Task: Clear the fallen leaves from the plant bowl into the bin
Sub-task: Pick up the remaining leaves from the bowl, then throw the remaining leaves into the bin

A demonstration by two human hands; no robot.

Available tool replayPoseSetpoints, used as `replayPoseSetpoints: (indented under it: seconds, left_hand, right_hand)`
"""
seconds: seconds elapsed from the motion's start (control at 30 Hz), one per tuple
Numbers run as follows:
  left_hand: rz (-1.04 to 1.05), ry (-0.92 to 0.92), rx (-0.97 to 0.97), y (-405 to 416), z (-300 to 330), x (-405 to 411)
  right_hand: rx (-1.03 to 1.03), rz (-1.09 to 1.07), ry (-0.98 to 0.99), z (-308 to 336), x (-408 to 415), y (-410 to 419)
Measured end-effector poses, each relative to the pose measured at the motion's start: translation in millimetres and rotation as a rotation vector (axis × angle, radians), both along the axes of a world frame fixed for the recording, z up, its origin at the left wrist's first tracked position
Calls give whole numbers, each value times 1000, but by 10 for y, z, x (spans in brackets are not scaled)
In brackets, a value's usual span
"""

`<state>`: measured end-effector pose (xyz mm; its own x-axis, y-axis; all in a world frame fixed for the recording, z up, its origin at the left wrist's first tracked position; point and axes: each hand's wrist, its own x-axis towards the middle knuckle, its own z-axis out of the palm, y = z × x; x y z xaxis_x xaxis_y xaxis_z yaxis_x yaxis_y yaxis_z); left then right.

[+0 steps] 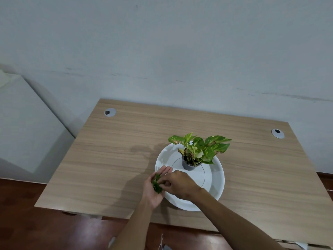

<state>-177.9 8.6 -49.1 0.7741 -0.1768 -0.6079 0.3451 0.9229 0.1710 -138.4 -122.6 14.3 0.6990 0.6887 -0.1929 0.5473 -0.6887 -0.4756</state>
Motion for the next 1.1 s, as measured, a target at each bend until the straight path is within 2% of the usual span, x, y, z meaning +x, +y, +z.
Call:
replayPoseSetpoints:
  seconds: [0.2, 0.37, 0.47, 0.53, 0.77, 0.93, 1.1]
  left_hand:
    - [6, -44, -13, 2, -44, -43]
    - [61, -49, -7, 23, -52, -54]
    - [156, -44, -32, 94, -34, -91]
    - [223, -40, -70, 209, -42, -130]
    - [482, -58, -144, 968, -88, -487]
    - [668, -63, -94, 1776, -131, -890]
    - [721, -42, -45, 2364, -258, -1245]
  right_hand:
    - [6, 16, -57, -83, -65, -71]
    - [165, -96, -78, -35, -40, -124]
    - [200, -122, -177, -29, -21, -57]
    - [163, -87, -277, -67, 0, 42]
    - [-47, 106, -439, -232, -38, 728]
    - [-186, 281, -356, -495, -290, 1389]
    - [-188, 284, -283, -811, -526, 2048]
